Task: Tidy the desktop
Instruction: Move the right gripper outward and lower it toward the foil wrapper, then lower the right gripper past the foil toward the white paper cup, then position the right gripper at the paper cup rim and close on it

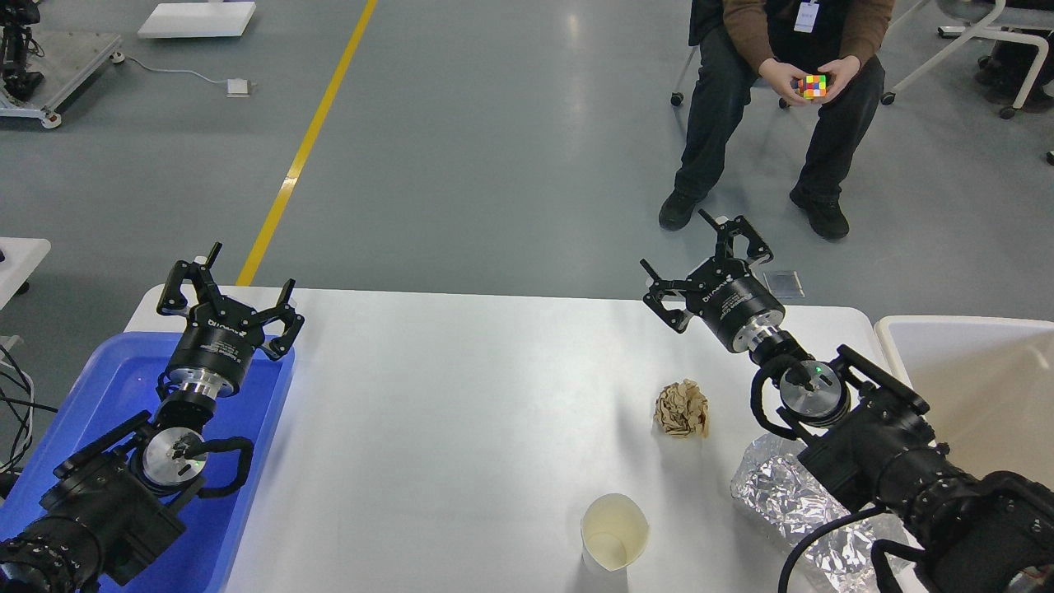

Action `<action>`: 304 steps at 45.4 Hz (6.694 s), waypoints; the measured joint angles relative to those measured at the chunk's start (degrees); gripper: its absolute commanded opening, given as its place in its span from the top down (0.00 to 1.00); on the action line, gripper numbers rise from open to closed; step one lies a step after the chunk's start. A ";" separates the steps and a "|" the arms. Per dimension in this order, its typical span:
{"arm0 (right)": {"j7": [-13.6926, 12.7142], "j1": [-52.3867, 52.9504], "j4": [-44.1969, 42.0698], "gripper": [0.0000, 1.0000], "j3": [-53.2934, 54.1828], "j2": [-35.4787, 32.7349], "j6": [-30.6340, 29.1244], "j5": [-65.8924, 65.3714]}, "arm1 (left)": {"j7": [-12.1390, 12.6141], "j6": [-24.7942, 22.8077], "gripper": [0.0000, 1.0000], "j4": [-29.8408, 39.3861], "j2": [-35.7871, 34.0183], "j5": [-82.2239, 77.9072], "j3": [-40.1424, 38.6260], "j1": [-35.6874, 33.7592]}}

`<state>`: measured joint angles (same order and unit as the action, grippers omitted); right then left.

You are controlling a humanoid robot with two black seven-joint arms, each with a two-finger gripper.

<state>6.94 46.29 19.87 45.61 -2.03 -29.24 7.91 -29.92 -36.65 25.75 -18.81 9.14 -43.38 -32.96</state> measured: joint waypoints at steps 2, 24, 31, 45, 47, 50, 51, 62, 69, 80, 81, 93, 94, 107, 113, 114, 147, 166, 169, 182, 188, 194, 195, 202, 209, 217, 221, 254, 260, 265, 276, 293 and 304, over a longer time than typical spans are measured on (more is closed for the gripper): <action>0.00 0.01 0.00 0.00 -0.02 0.00 0.01 0.00 | 0.00 0.00 0.00 0.00 0.00 0.00 0.00 0.00; 0.00 -0.40 1.70 0.00 0.02 -0.55 -0.05 0.06 | -0.05 0.00 0.00 0.00 0.00 0.06 0.03 -0.05; 0.00 -1.92 7.05 0.00 -0.52 -2.52 -0.07 -0.05 | -0.06 0.00 0.00 0.00 -0.01 0.08 0.04 -0.09; 0.03 -7.30 27.27 0.00 -1.49 -13.49 2.44 -6.28 | -0.06 0.00 0.00 0.00 -0.03 0.09 0.05 -0.09; 0.02 -7.89 30.25 0.00 -1.58 -15.14 3.11 -7.88 | -0.06 0.00 0.00 0.00 -0.02 0.09 0.05 -0.09; 0.01 -8.54 34.42 0.00 -1.65 -17.45 4.23 -10.21 | -0.06 0.00 0.00 -0.01 -0.02 0.09 0.05 -0.09; 0.00 -8.76 36.20 0.00 -1.68 -18.41 4.76 -11.20 | -0.06 0.00 0.00 -0.01 -0.02 0.09 0.05 -0.09; -0.06 -9.70 49.66 0.00 -3.95 -27.05 7.93 -19.50 | -0.05 0.00 0.00 0.00 -0.02 0.08 0.05 -0.09; -0.09 -9.69 56.08 0.00 -7.47 -33.16 8.77 -25.34 | -0.05 0.00 0.00 0.00 -0.03 0.09 0.05 -0.09; -0.52 -9.11 63.09 0.00 -14.89 -42.86 10.28 -35.39 | -0.05 0.00 0.00 0.00 -0.08 0.09 0.05 -0.15; -0.60 -9.07 63.42 0.00 -15.52 -43.48 10.47 -36.08 | -0.05 0.00 0.00 0.00 -0.08 0.09 0.05 -0.15; -1.87 -8.85 66.01 0.00 -25.20 -48.85 15.56 -44.22 | 0.01 -0.14 0.00 0.00 -0.09 0.01 0.11 -0.17; -1.93 -8.84 66.10 0.00 -25.89 -49.02 16.05 -44.51 | 0.03 -0.15 0.00 0.00 -0.09 0.01 0.11 -0.17; -2.32 -9.20 68.67 0.00 -33.54 -50.57 23.03 -46.92 | 0.04 -0.18 0.00 0.00 -0.09 0.00 0.12 -0.18; -2.29 -9.82 70.55 0.00 -34.87 -51.00 25.08 -47.29 | 0.04 -0.23 0.00 0.00 -0.09 0.00 0.08 -0.18; -2.24 -9.91 70.79 0.00 -35.02 -51.04 25.36 -47.33 | 0.04 -0.23 0.00 0.00 -0.09 0.00 0.08 -0.18; -1.81 -14.39 73.03 0.00 -39.82 -47.11 35.84 -51.27 | 0.04 -0.26 0.00 0.00 -0.09 0.00 0.05 -0.18; -1.23 -15.07 71.66 0.00 -40.24 -42.23 38.56 -51.75 | 0.03 -0.26 0.00 0.00 -0.09 0.00 0.10 -0.18; -1.04 -15.12 71.45 0.00 -40.31 -41.79 38.70 -52.00 | 0.03 -0.26 0.00 0.00 -0.09 0.00 0.11 -0.18; 0.30 -16.11 71.01 0.00 -40.60 -40.30 39.48 -53.63 | 0.03 -0.26 0.00 0.00 -0.09 0.00 0.11 -0.18; 0.90 -16.65 70.94 0.00 -40.68 -39.75 39.84 -54.33 | 0.04 -0.26 0.00 0.00 -0.09 0.00 0.11 -0.18; 1.38 -17.14 70.83 0.00 -40.73 -39.05 40.10 -54.77 | 0.03 -0.27 0.00 0.00 -0.09 0.00 0.10 -0.18; 1.44 -17.18 70.76 0.00 -40.73 -38.92 40.18 -54.81 | 0.03 -0.26 0.00 0.00 -0.09 0.00 0.09 -0.18; 1.80 -17.55 69.94 0.00 -40.76 -37.77 40.47 -55.06 | 0.04 -0.26 0.00 0.00 -0.09 0.00 0.08 -0.18; 1.94 -17.76 68.95 0.00 -40.77 -36.74 40.61 -55.20 | 0.04 -0.26 0.00 0.00 -0.09 0.00 0.08 -0.18; 2.14 -17.89 68.26 0.00 -40.85 -36.13 40.69 -55.57 | 0.04 -0.26 0.00 0.00 -0.09 0.00 0.10 -0.18; 2.46 -17.93 67.91 0.00 -41.21 -35.97 40.77 -55.89 | 0.03 -0.26 0.00 0.00 -0.09 0.00 0.11 -0.18; 5.51 -18.07 66.36 0.00 -43.41 -35.31 41.70 -58.03 | 0.04 -0.26 0.00 0.00 -0.09 0.00 0.08 -0.18; 5.89 -18.07 66.37 0.00 -43.54 -35.12 41.94 -58.11 | 0.03 -0.26 0.00 0.00 -0.09 0.00 0.08 -0.18; 6.14 -18.00 66.37 0.00 -43.64 -34.71 42.10 -58.19 | 0.04 -0.26 0.00 0.00 -0.09 0.00 0.08 -0.18; 6.37 -17.23 65.07 0.00 -43.95 -33.29 42.33 -58.20 | 0.04 -0.25 0.00 0.00 -0.09 0.00 0.08 -0.18; 6.46 -16.40 62.73 0.00 -45.01 -31.04 42.46 -58.20 | 0.03 -0.25 0.00 0.00 -0.09 0.00 0.08 -0.18; 6.85 -16.25 61.91 0.05 -45.51 -30.34 42.50 -58.26 | 0.03 -0.25 0.00 0.00 -0.09 0.00 0.08 -0.18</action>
<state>13.79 30.03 81.77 0.10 -32.37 13.27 -50.35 -29.88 -36.90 25.75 -18.90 9.14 -43.30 -33.13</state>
